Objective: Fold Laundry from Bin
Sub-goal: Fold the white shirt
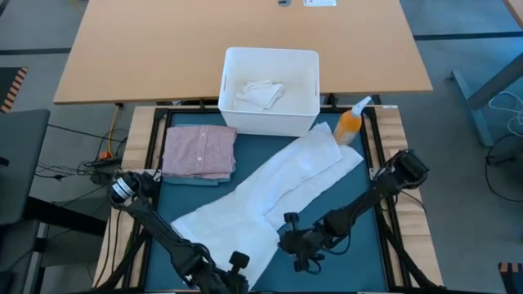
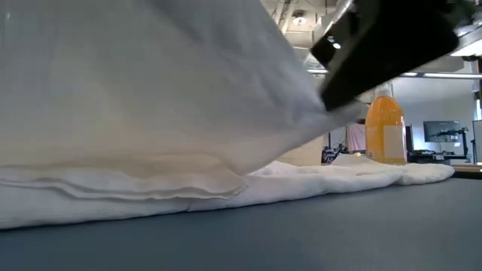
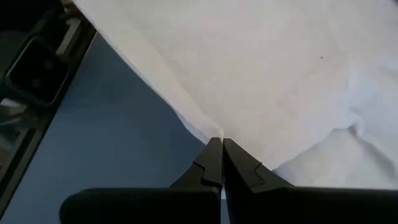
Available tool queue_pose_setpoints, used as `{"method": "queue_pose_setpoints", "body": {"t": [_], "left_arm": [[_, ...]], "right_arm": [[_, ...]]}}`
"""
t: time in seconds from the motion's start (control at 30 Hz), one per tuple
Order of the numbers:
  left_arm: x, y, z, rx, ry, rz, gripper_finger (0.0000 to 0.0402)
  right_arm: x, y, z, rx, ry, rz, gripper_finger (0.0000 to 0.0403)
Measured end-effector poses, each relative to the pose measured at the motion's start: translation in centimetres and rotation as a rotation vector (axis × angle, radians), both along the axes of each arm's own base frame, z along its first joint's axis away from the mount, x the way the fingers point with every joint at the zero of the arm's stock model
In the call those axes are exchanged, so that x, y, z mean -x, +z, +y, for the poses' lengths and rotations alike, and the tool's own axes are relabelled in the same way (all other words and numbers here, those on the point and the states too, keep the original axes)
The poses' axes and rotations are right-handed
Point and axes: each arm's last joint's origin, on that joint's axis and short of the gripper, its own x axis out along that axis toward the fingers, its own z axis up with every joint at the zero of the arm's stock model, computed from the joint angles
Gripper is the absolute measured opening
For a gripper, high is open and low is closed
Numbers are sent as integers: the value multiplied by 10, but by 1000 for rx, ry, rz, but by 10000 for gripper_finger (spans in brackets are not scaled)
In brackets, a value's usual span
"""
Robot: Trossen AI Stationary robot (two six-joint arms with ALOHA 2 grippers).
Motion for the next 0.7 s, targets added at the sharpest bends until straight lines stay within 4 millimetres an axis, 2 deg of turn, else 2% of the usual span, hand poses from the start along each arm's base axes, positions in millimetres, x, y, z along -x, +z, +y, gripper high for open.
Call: {"method": "queue_pose_setpoints", "body": {"t": [0.07, 0.2, 0.37, 0.53, 0.63, 0.7], "left_arm": [[-2, -7, -2, 17, 11, 14, 0], [-2, -6, -1, 17, 70, 0, 0], [9, -4, 12, -96, 244, 46, 0], [29, 16, 25, -176, 355, 50, 0], [44, 36, 35, -212, 408, 26, 0], [54, 42, 44, -254, 452, 53, 0]], "right_arm": [[3, -1, 2, -4, -6, 21, 22], [5, -2, 3, -11, -17, 36, 22], [-6, -1, -10, -57, -100, 14, 21], [-23, 4, -34, -132, -194, -16, 21], [-35, 12, -47, -166, -248, -30, 21], [-44, 19, -58, -196, -274, -43, 21]]}}
